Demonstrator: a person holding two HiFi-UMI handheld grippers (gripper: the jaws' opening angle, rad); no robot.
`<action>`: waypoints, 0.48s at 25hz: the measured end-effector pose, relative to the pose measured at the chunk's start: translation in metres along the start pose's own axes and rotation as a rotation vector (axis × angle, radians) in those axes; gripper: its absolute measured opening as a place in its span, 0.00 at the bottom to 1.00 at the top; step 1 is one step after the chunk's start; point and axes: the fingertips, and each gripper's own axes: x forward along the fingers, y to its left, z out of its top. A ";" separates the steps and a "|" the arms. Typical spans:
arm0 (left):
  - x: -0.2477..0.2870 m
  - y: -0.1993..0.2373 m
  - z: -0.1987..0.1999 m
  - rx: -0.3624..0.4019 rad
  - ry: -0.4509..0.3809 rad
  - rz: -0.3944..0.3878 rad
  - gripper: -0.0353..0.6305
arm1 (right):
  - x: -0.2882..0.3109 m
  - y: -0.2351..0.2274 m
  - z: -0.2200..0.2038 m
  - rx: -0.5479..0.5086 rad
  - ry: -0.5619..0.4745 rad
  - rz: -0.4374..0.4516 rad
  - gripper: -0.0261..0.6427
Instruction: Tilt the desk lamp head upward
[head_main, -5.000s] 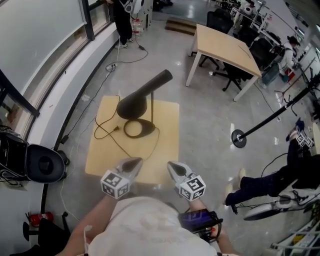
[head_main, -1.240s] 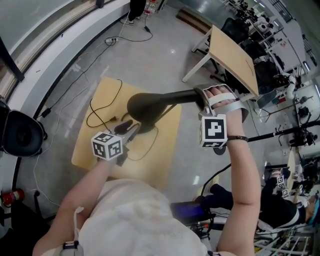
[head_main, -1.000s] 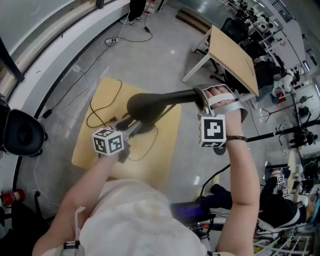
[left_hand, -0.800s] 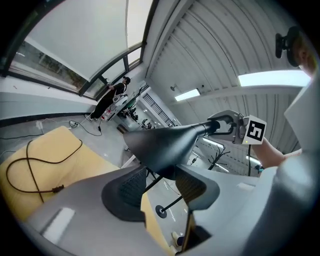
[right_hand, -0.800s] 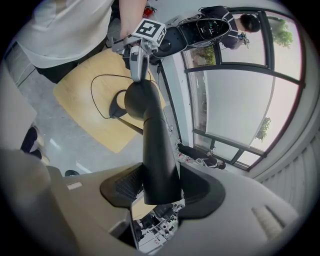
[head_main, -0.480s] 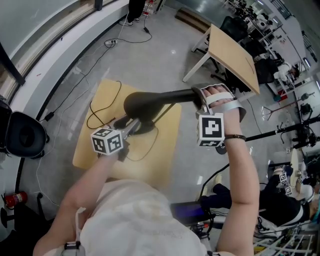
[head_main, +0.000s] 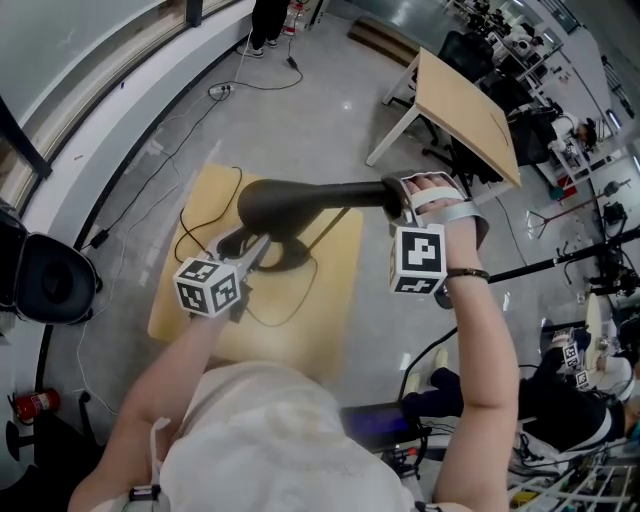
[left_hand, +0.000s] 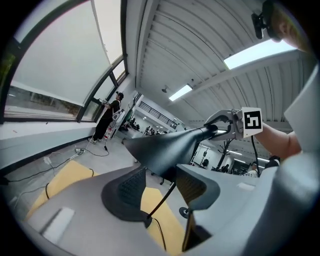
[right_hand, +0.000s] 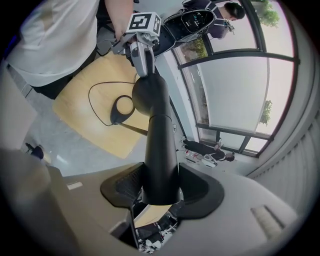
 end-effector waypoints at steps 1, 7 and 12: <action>-0.001 0.000 0.004 0.010 -0.005 0.003 0.33 | 0.000 0.001 -0.001 0.012 0.000 0.007 0.38; -0.005 0.000 0.026 0.073 -0.031 0.016 0.33 | 0.001 0.006 -0.002 0.084 -0.029 0.042 0.38; -0.009 0.003 0.047 0.141 -0.054 0.030 0.34 | 0.001 0.007 0.001 0.147 -0.049 0.082 0.39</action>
